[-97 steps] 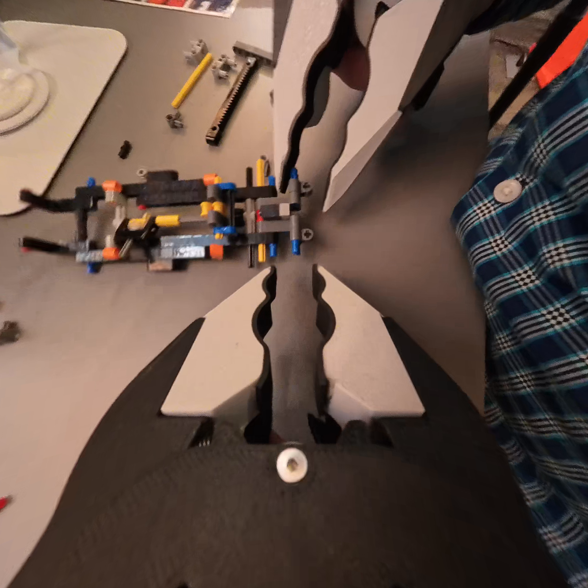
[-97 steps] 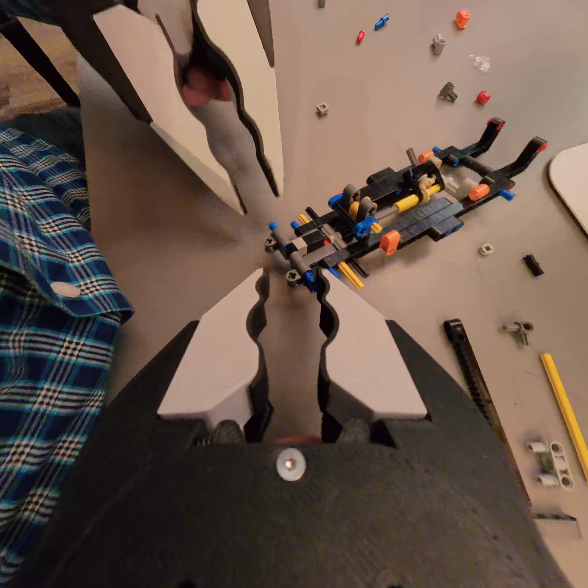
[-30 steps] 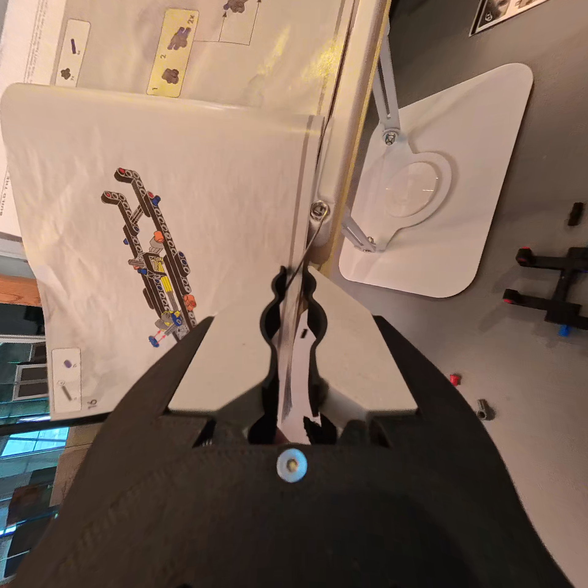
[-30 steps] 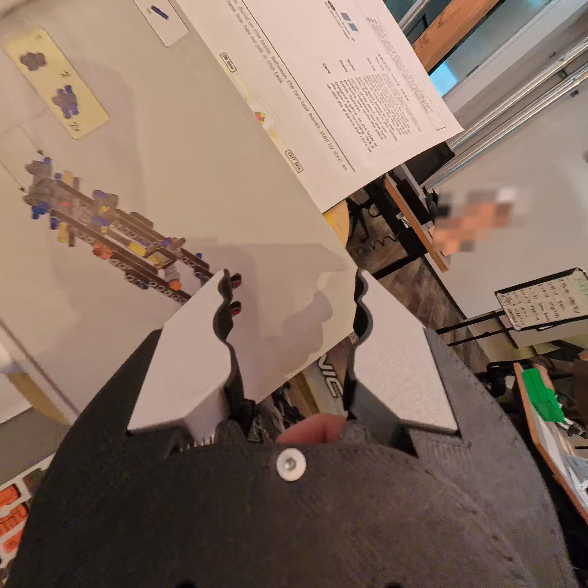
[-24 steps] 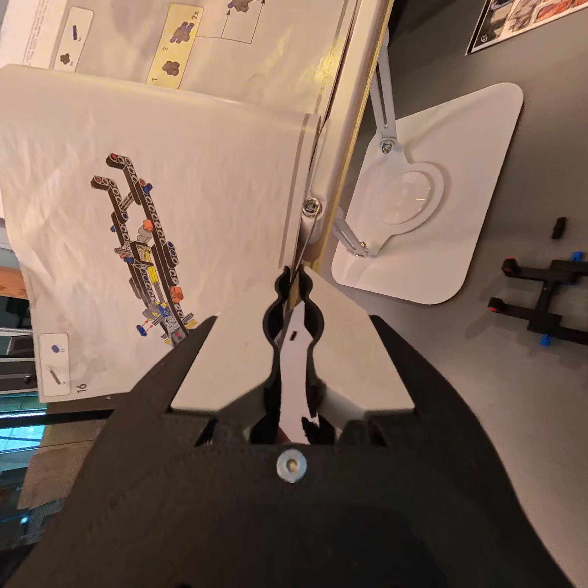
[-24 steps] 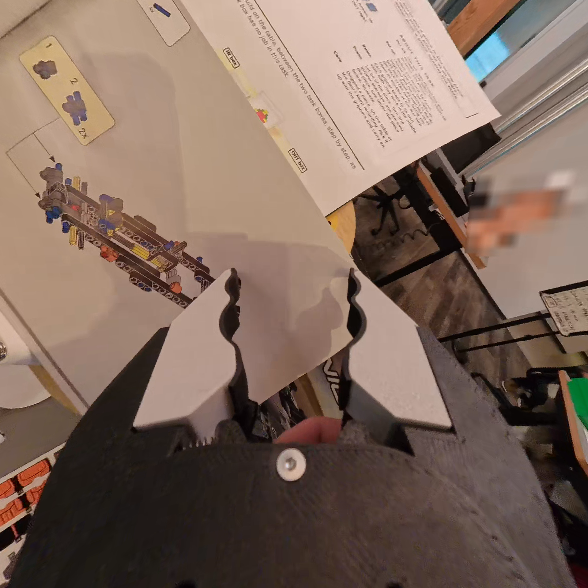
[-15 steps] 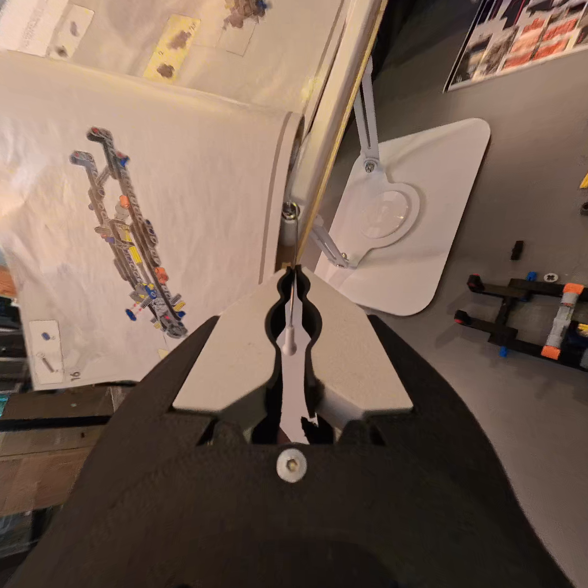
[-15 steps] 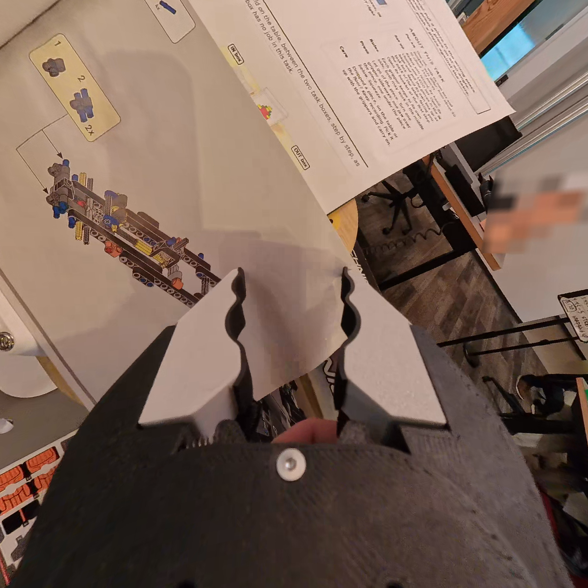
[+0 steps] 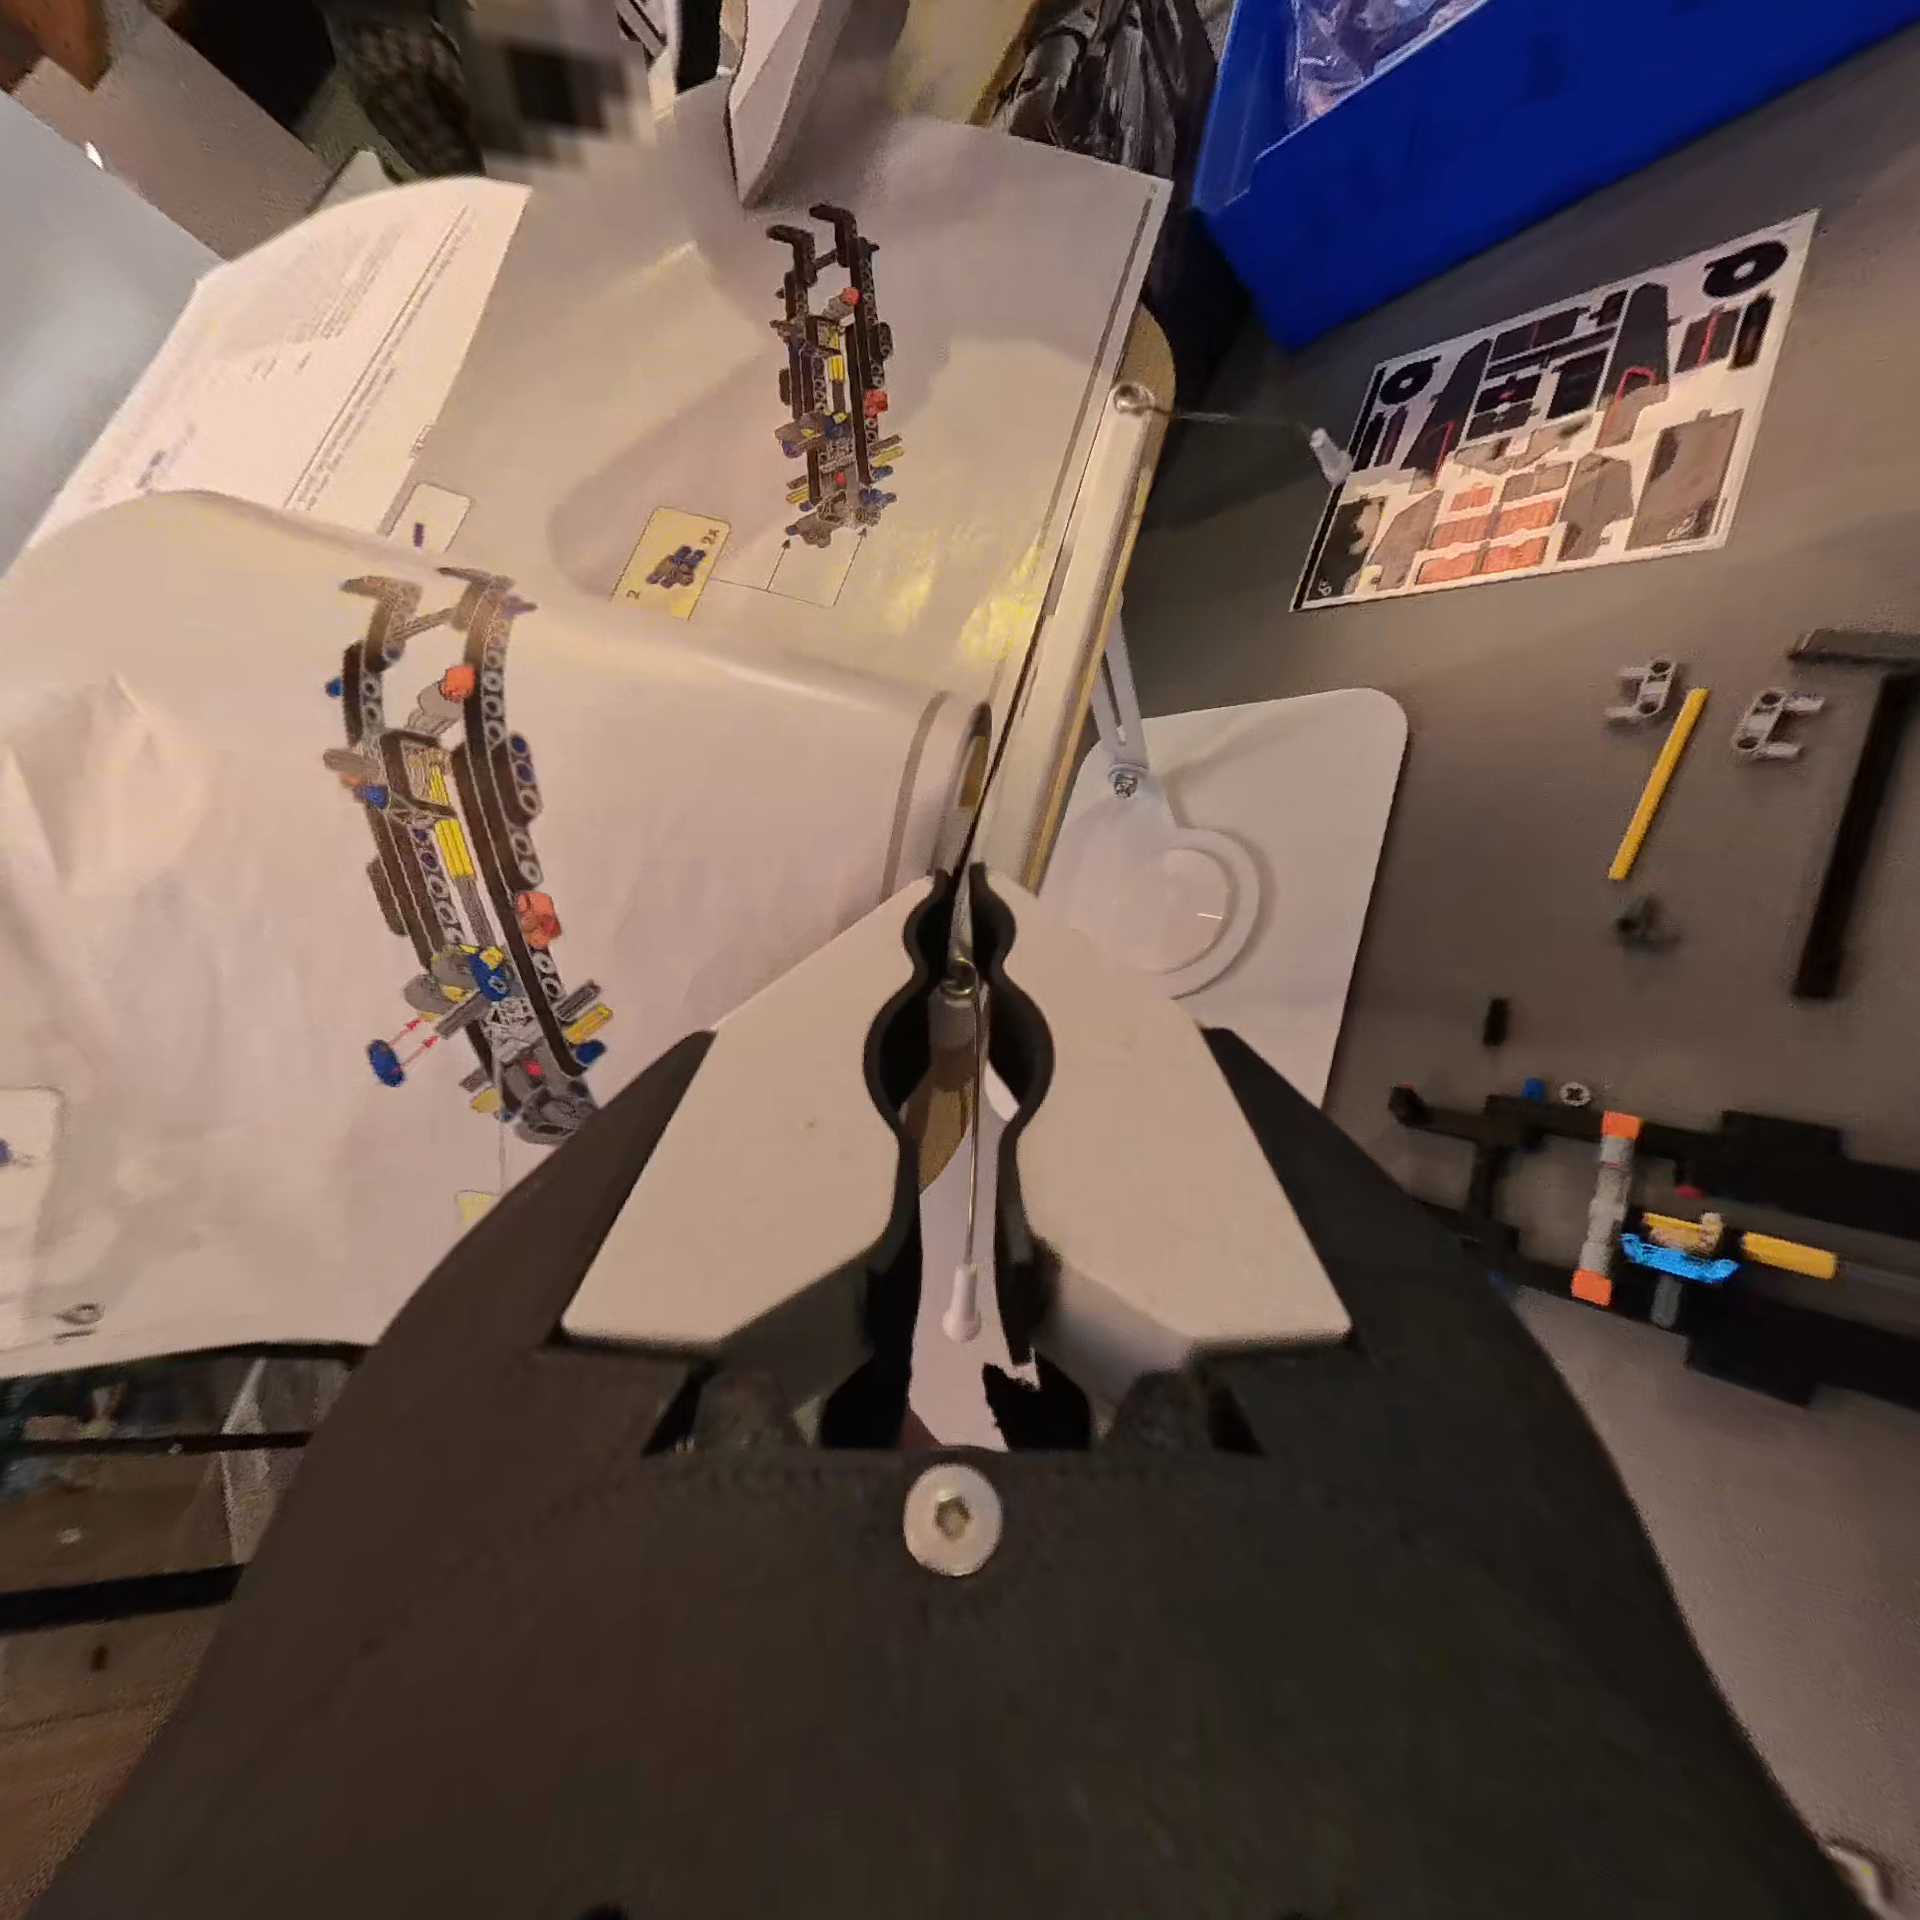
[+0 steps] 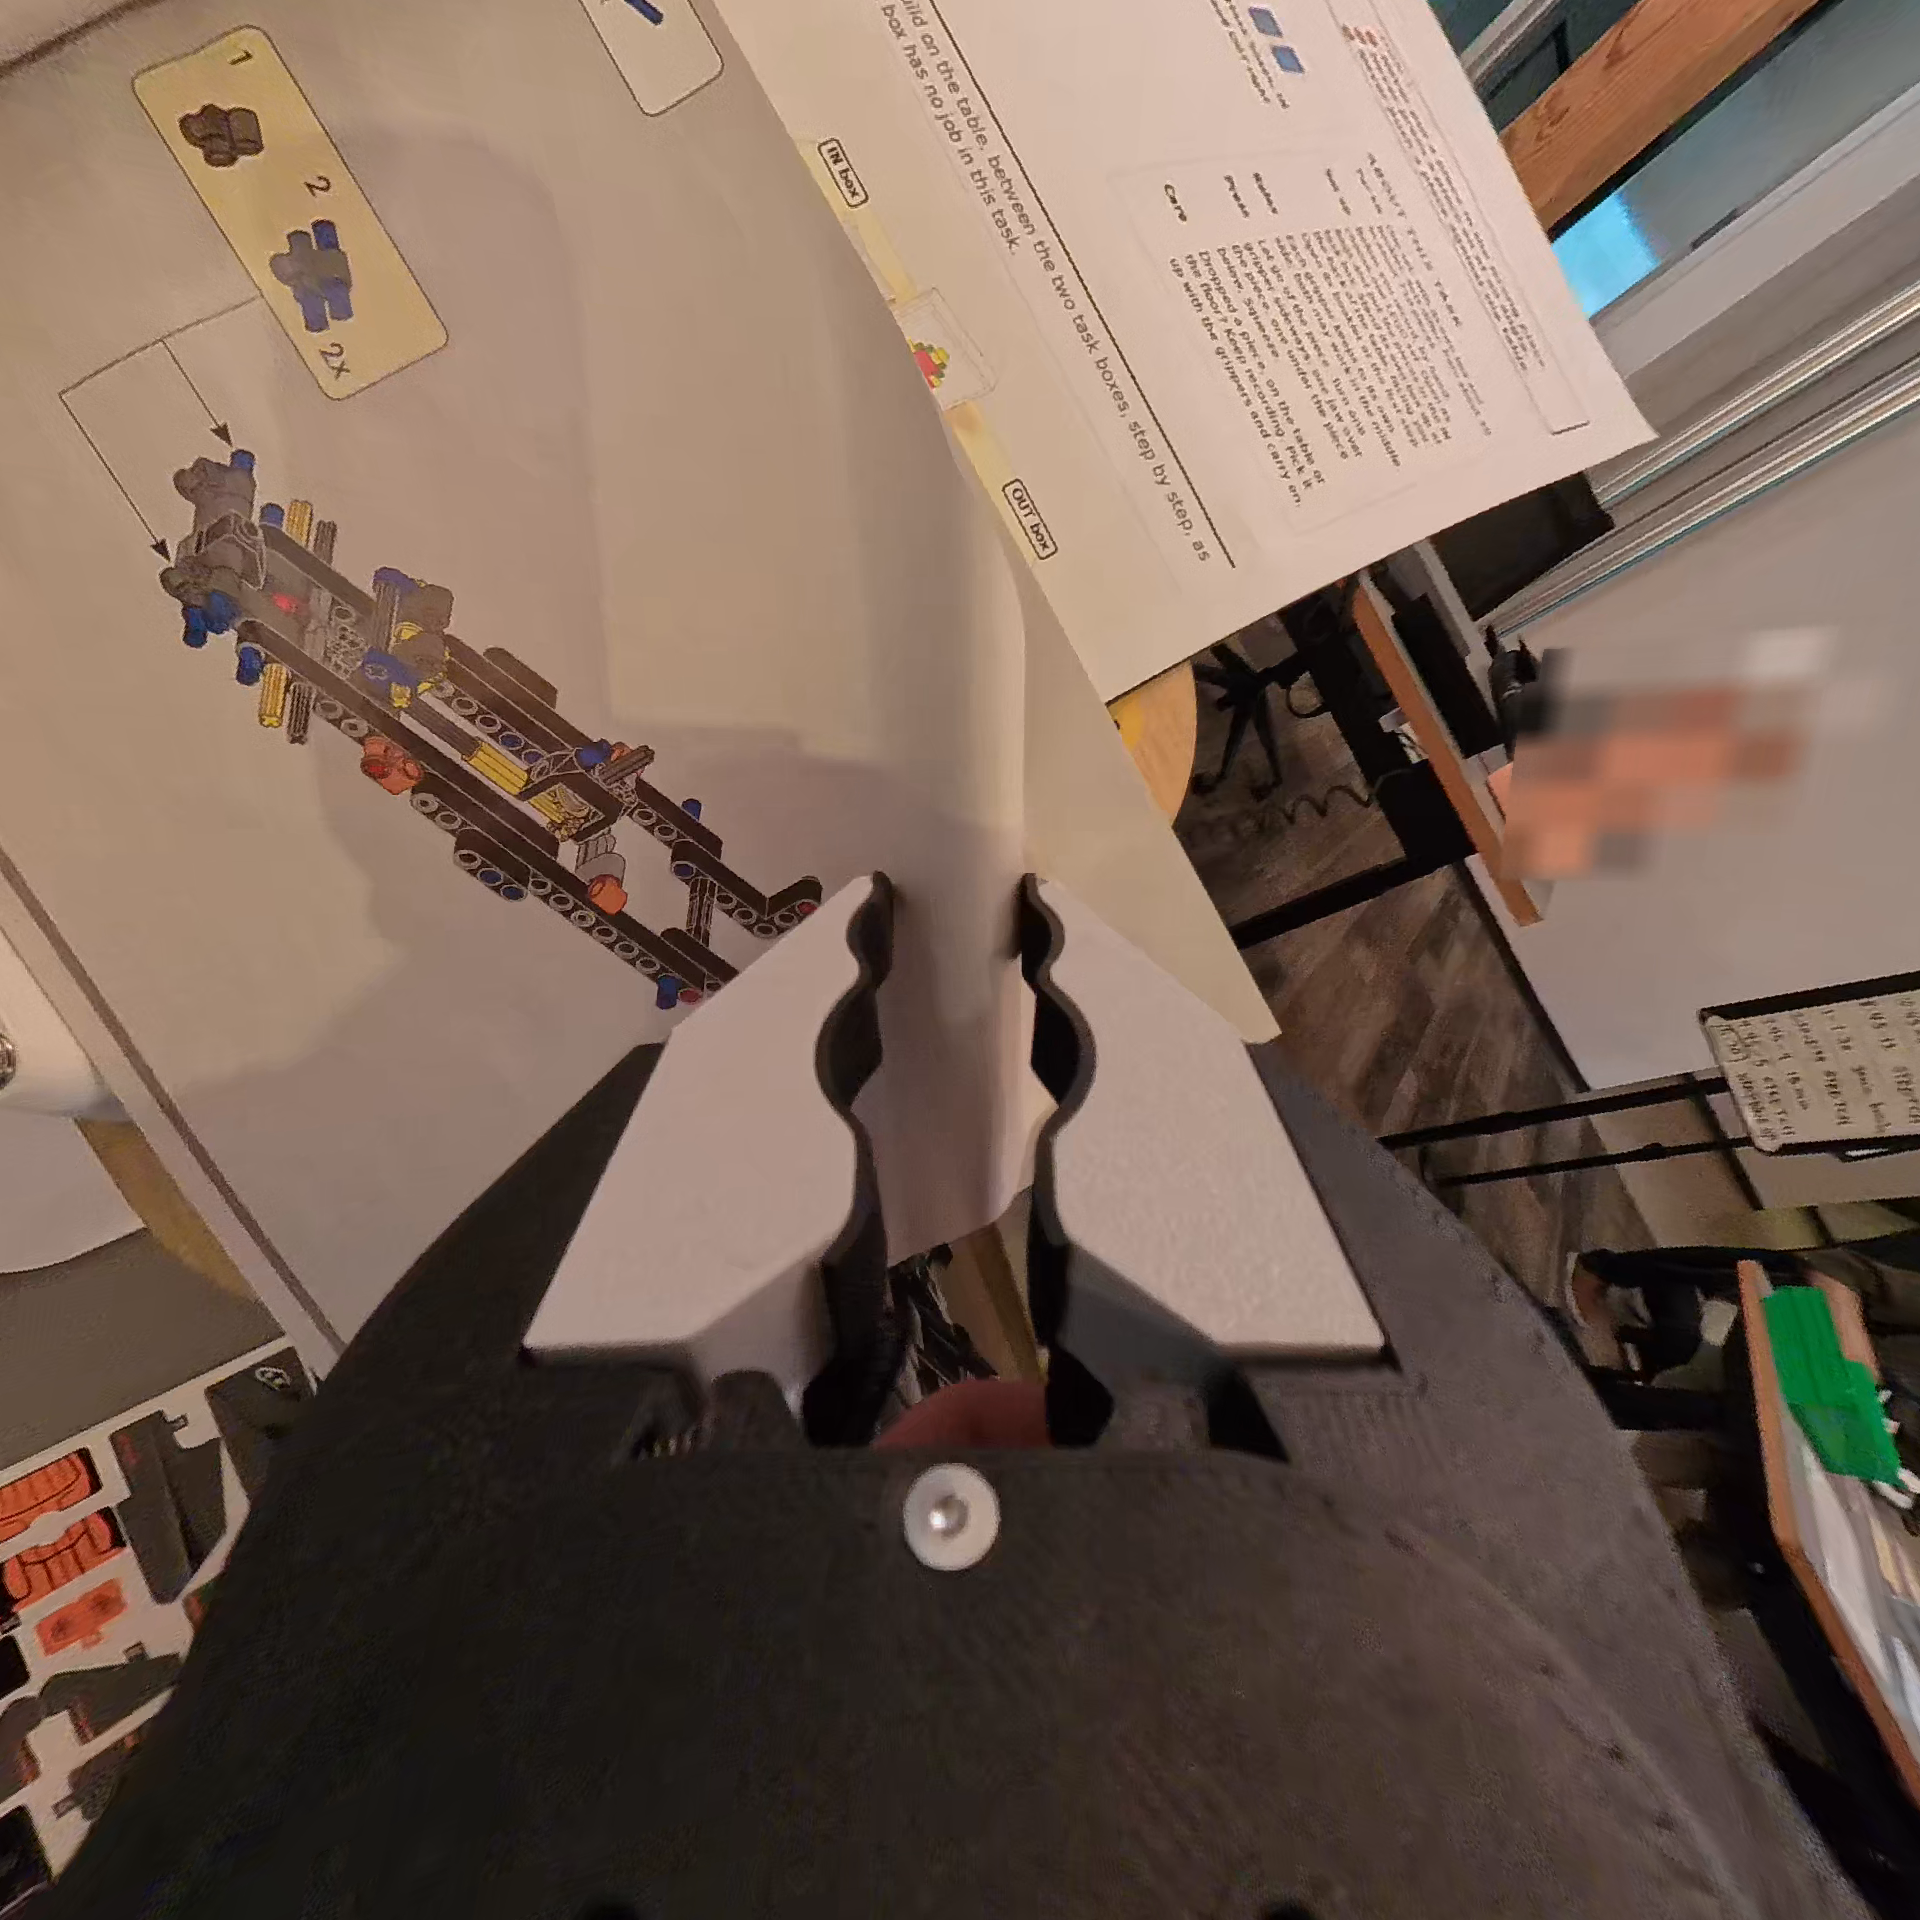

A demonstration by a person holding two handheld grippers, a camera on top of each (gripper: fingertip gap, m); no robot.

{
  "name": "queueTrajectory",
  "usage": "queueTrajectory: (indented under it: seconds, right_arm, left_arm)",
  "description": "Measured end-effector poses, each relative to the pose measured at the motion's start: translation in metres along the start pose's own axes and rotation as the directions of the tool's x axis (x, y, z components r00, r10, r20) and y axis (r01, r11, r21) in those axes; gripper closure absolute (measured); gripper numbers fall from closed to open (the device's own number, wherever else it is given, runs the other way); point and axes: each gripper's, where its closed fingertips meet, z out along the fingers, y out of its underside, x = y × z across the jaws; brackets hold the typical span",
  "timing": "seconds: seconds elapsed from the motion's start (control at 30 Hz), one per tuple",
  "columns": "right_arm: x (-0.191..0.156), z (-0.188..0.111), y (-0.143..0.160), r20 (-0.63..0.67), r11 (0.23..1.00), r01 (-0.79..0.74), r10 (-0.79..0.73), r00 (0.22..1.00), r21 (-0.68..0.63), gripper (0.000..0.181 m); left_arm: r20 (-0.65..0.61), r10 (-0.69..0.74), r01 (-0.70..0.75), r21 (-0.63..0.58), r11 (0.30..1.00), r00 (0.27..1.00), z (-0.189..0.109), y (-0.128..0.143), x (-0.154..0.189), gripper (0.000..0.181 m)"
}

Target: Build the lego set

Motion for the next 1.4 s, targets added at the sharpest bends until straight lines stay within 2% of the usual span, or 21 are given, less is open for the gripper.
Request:
queueTrajectory:
  seconds: [0.03,0.07,0.23,0.3,0.37,0.47,0.57,0.63,0.73,0.77,0.83,0.9,0.97,1.03,1.1,1.17,1.27,1.33,1.4]
  right_arm:
    - [-0.001,-0.002,0.000,-0.005,1.000,0.016,-0.016,1.000,0.001,0.166]
    - [-0.004,-0.003,-0.001,0.000,1.000,0.028,-0.028,1.000,0.003,0.175]
    - [-0.011,-0.014,-0.008,0.007,0.999,0.009,-0.010,1.000,0.042,0.179]
    - [-0.015,-0.020,-0.014,0.028,0.997,-0.017,0.015,1.000,0.072,0.181]
    - [-0.019,-0.029,-0.021,0.038,0.995,-0.023,0.019,0.999,0.096,0.181]
    - [-0.030,-0.045,-0.036,0.029,0.990,-0.002,-0.002,1.000,0.139,0.181]
    - [-0.055,-0.057,-0.053,0.028,0.983,0.047,-0.053,0.998,0.175,0.181]
    - [-0.075,-0.061,-0.063,0.035,0.979,0.081,-0.089,0.995,0.188,0.181]
    - [-0.100,-0.063,-0.074,0.050,0.972,0.123,-0.135,0.990,0.200,0.181]
    - [-0.105,-0.063,-0.078,0.051,0.970,0.137,-0.150,0.987,0.203,0.181]
    - [-0.115,-0.063,-0.084,0.072,0.965,0.146,-0.166,0.984,0.218,0.181]
    - [-0.122,-0.063,-0.090,0.095,0.961,0.143,-0.170,0.981,0.237,0.181]
    - [-0.128,-0.063,-0.094,0.124,0.958,0.125,-0.161,0.979,0.260,0.181]
    - [-0.133,-0.069,-0.100,0.157,0.948,0.102,-0.156,0.975,0.303,0.171]
    - [-0.127,-0.085,-0.112,0.203,0.928,0.013,-0.095,0.975,0.371,0.158]
    - [-0.106,-0.094,-0.116,0.221,0.912,-0.070,-0.023,0.975,0.403,0.160]
    - [-0.094,-0.076,-0.102,0.279,0.948,-0.072,-0.018,0.960,0.311,0.163]
    - [-0.106,-0.059,-0.101,0.363,0.962,-0.071,-0.031,0.931,0.264,0.163]
    - [-0.132,-0.040,-0.106,0.446,0.972,-0.033,-0.076,0.892,0.231,0.164]
  left_arm:
    - [-0.003,-0.021,0.021,0.002,1.000,1.000,-0.001,-0.002,-0.001,0.179]
    - [0.015,-0.046,0.046,0.014,0.999,0.999,-0.002,-0.003,-0.005,0.167]
    - [0.083,-0.134,0.138,-0.050,0.989,0.988,-0.003,0.021,-0.019,0.166]
    - [0.092,-0.153,0.157,-0.035,0.987,0.984,-0.003,0.019,-0.020,0.162]
    - [0.105,-0.146,0.148,-0.011,0.989,0.984,-0.001,0.007,-0.022,0.160]
    - [0.101,-0.175,0.170,0.058,0.984,0.979,0.010,-0.025,-0.028,0.155]
    - [0.072,-0.210,0.195,0.173,0.965,0.975,0.025,-0.070,-0.035,0.136]
    - [0.166,-0.095,0.064,0.182,0.981,0.982,0.036,-0.089,-0.052,0.133]
    - [0.271,0.182,-0.202,0.047,0.978,0.945,0.063,-0.097,-0.073,0.124]
    - [0.272,0.255,-0.266,0.004,0.964,0.928,0.072,-0.097,-0.077,0.122]
    - [0.236,0.350,-0.360,-0.002,0.933,0.906,0.086,-0.106,-0.078,0.127]
    - [0.152,0.429,-0.430,-0.022,0.902,0.891,0.095,-0.106,-0.072,0.146]
    - [0.127,0.467,-0.465,-0.044,0.884,0.875,0.099,-0.104,-0.074,0.181]
    - [0.122,0.461,-0.461,-0.035,0.887,0.879,0.095,-0.100,-0.076,0.181]
    - [0.126,0.452,-0.456,0.005,0.890,0.883,0.084,-0.096,-0.075,0.181]
    - [0.137,0.444,-0.452,0.031,0.892,0.886,0.069,-0.089,-0.079,0.181]
    - [0.139,0.371,-0.385,0.100,0.917,0.918,0.040,-0.079,-0.089,0.181]
    - [0.155,0.304,-0.325,0.135,0.936,0.940,0.020,-0.068,-0.102,0.181]
    - [0.164,0.200,-0.229,0.180,0.957,0.966,0.004,-0.053,-0.115,0.181]
